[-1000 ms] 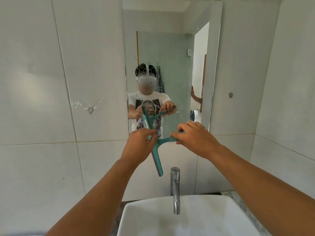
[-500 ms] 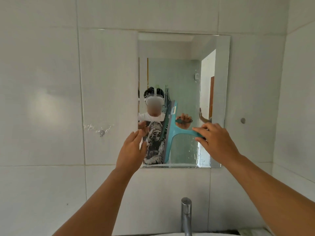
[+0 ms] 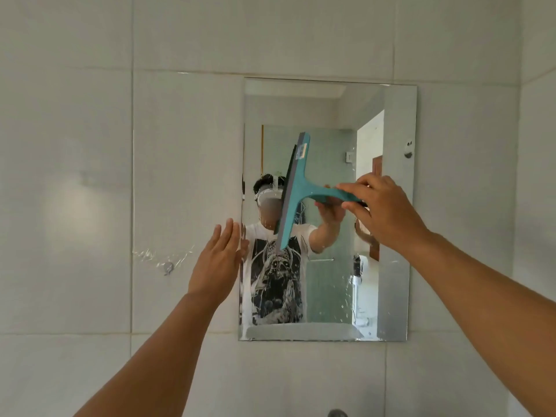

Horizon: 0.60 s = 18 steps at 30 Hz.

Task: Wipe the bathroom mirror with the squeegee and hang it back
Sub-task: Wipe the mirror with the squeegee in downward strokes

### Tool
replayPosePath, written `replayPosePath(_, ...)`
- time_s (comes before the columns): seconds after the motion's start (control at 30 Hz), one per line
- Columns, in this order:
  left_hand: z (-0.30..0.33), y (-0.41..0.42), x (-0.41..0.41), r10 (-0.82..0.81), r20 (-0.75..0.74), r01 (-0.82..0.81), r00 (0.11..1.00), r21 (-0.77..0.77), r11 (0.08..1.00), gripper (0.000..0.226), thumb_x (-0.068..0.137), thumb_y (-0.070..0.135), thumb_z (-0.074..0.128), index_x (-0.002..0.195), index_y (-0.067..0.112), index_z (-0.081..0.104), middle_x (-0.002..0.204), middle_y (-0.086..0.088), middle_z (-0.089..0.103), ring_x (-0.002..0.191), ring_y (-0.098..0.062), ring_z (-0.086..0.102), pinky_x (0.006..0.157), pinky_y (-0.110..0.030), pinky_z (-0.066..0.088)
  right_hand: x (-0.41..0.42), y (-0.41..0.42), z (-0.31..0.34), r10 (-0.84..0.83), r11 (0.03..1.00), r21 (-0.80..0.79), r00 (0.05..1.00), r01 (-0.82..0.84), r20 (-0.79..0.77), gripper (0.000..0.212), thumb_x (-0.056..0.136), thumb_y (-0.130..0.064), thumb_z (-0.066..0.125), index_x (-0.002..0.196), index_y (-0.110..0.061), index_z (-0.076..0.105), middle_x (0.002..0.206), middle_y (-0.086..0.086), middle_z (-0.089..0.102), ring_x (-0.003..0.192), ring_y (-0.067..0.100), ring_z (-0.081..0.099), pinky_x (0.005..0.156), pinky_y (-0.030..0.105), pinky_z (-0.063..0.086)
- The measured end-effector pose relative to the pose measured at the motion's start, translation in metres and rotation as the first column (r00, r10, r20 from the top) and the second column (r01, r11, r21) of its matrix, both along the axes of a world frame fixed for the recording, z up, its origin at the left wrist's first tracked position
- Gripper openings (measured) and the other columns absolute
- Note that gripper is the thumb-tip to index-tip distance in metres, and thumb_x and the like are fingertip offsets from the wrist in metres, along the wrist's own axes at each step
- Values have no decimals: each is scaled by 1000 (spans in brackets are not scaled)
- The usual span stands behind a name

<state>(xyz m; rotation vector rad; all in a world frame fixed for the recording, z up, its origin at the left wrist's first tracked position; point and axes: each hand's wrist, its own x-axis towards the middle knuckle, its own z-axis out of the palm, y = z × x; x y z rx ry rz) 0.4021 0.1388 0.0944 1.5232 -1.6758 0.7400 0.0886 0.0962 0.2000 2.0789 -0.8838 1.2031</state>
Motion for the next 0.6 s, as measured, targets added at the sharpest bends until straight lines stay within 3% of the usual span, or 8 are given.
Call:
replayPosePath(0.1, 1, -10, 3, 43, 106, -38, 993, -54, 998, 52, 101, 27, 25, 149, 7, 15, 154, -9, 16, 140, -27, 2, 111, -49, 13, 10, -5, 22, 11, 1000, -17, 1000, -11, -14, 39, 93, -31, 60, 131, -25, 59, 107, 6, 59, 101, 26, 52, 86, 44, 46)
replayPosePath(0.17, 1, -19, 5, 26, 60, -28, 998, 32, 999, 57, 102, 29, 25, 153, 14, 4, 158, -5, 5, 145, -28, -3, 118, -42, 10, 18, -7, 36, 18, 999, -42, 999, -20, -27, 39, 93, -30, 60, 131, -25, 60, 107, 7, 59, 100, 28, 52, 86, 45, 46)
replayPosePath(0.23, -2, -30, 8, 18, 42, -21, 999, 68, 997, 60, 102, 28, 27, 154, 17, -1, 162, -4, 1, 148, -30, -4, 121, -44, 15, 25, -9, 53, 24, 998, -64, 999, -26, -40, 38, 93, -29, 60, 132, -26, 60, 106, 7, 59, 98, 28, 52, 86, 45, 46)
replayPosePath(0.37, -5, -40, 8, -8, 64, 3, 998, 74, 997, 65, 100, 14, 36, 154, 16, -1, 163, -4, 0, 149, -30, -4, 121, -42, 18, 38, -17, 83, 39, 995, -94, 998, -43, -47, 38, 94, -29, 59, 132, -28, 60, 102, 6, 57, 98, 28, 51, 86, 45, 45)
replayPosePath(0.5, -9, -50, 13, -30, 47, 27, 998, 56, 998, 59, 99, 22, 26, 154, 18, 4, 162, 0, -1, 150, -25, -3, 121, -39, 19, 48, -26, 104, 42, 993, -108, 998, -48, -55, 37, 95, -30, 58, 132, -28, 60, 106, 7, 57, 100, 29, 50, 86, 49, 46)
replayPosePath(0.6, -12, -54, 19, -11, 77, 8, 997, 34, 999, 69, 98, 9, 46, 152, 19, 5, 161, 2, 1, 149, -25, 0, 118, -37, 19, 54, -32, 115, 50, 991, -120, 997, -56, -50, 37, 94, -31, 59, 132, -28, 60, 106, 7, 58, 100, 29, 50, 86, 47, 45)
